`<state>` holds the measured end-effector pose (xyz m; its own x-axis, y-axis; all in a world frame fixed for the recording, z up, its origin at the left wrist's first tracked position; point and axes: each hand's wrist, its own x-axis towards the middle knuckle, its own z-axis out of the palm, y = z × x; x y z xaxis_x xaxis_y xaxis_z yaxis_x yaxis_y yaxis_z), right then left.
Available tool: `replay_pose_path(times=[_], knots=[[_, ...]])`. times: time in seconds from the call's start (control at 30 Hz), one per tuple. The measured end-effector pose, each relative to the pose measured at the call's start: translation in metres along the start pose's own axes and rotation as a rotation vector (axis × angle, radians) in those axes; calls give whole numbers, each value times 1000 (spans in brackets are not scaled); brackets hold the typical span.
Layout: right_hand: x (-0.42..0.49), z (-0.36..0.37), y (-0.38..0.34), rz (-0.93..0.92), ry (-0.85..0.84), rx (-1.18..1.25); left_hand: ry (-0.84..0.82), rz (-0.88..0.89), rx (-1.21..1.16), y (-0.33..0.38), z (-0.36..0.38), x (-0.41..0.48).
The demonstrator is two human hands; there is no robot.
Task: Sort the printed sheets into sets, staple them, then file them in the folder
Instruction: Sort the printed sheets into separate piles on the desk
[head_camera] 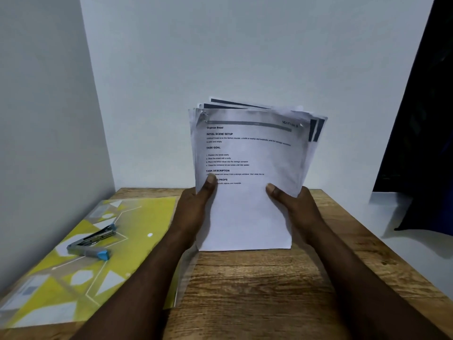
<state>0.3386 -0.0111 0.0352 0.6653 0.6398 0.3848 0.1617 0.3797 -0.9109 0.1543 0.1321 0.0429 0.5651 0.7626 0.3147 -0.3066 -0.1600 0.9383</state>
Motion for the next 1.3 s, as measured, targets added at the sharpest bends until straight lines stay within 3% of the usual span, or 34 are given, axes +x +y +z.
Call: replay_pose_path(times=[0.1,0.27,0.37,0.6,0.9,1.3], knots=[[0,1,2,-48,13,103,0,74,12,3,1,-2],[2,-6,-7,-15,-162,92,-110,58,-23,8,-11,5],[1,-3,-8,-33,-126,84,-102,50,-130,11,-13,6],[-1,12,-3,-61,33,6,18,86,-72,5,-1,1],[0,6,-8,-135,-10,10,9,130,-120,10,-8,6],[2,7,12,22,6,-35,10,26,-9,-4,-3,5]])
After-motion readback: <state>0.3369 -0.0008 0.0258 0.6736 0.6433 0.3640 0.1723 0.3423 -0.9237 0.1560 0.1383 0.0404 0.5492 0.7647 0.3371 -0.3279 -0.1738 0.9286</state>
